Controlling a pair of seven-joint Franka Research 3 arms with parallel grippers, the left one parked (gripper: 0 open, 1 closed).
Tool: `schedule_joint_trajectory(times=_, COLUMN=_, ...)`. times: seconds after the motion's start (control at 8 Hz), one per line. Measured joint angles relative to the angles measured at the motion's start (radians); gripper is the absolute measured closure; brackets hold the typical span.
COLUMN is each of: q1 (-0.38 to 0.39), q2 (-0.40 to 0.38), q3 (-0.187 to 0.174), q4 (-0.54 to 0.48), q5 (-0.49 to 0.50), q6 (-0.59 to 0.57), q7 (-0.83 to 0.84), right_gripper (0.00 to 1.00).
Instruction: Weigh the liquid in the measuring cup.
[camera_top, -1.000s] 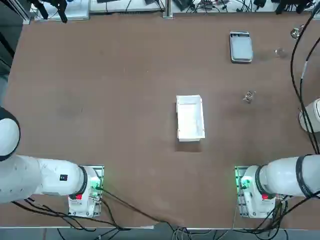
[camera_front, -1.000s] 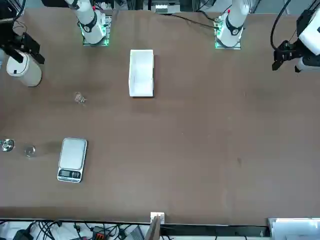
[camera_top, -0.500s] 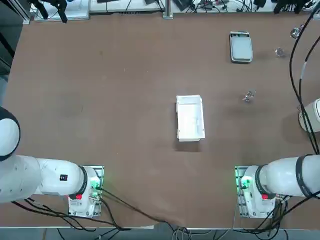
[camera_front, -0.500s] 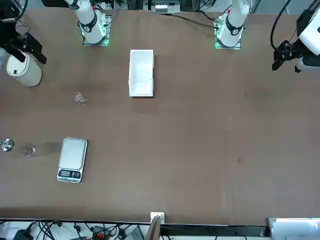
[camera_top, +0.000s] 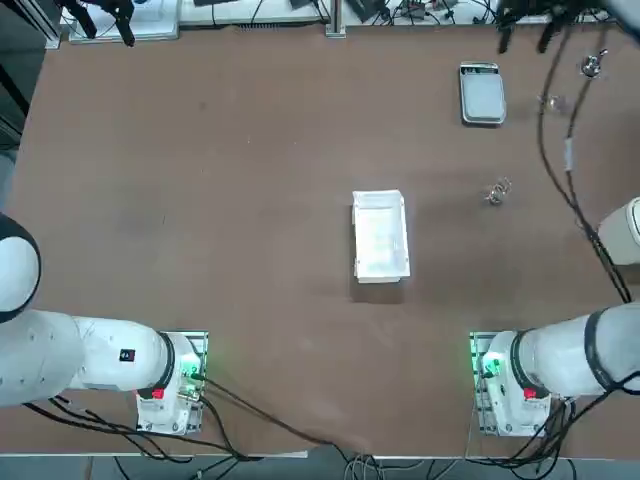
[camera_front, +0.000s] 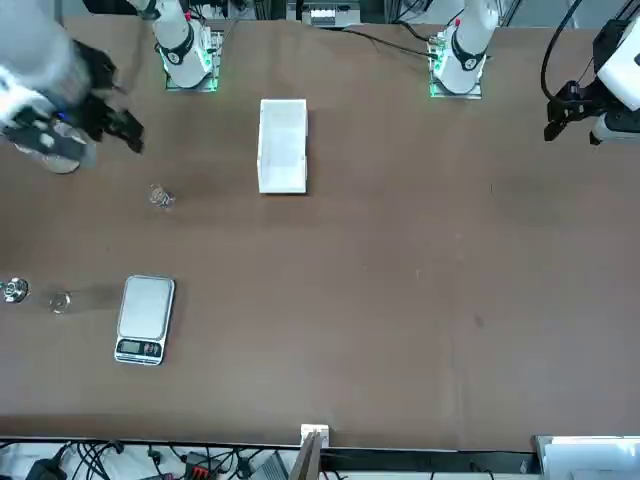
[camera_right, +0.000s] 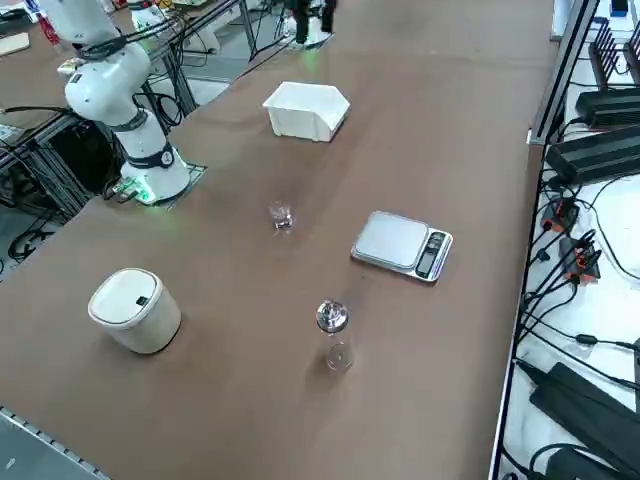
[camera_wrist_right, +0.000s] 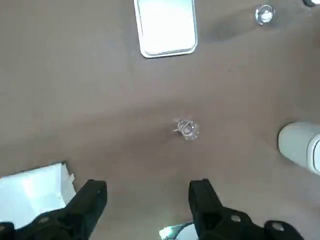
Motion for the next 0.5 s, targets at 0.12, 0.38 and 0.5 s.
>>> schedule_joint_trajectory(times=0.12, q1=0.051, q2=0.063, q3=0.001, q4=-0.006, q5=-0.062, q6=0.016, q7=0.148, right_gripper=0.00)
schedule_joint_trajectory(times=0.38, q1=0.143, q2=0.191, q3=0.001, q4=-0.029, q5=-0.177, q6=0.037, q7=0.454, right_gripper=0.00)
schedule_joint_trajectory(times=0.5, q1=0.175, q2=0.245, q3=0.002, q4=-0.051, q5=-0.217, q6=0.047, q7=0.605, right_gripper=0.00)
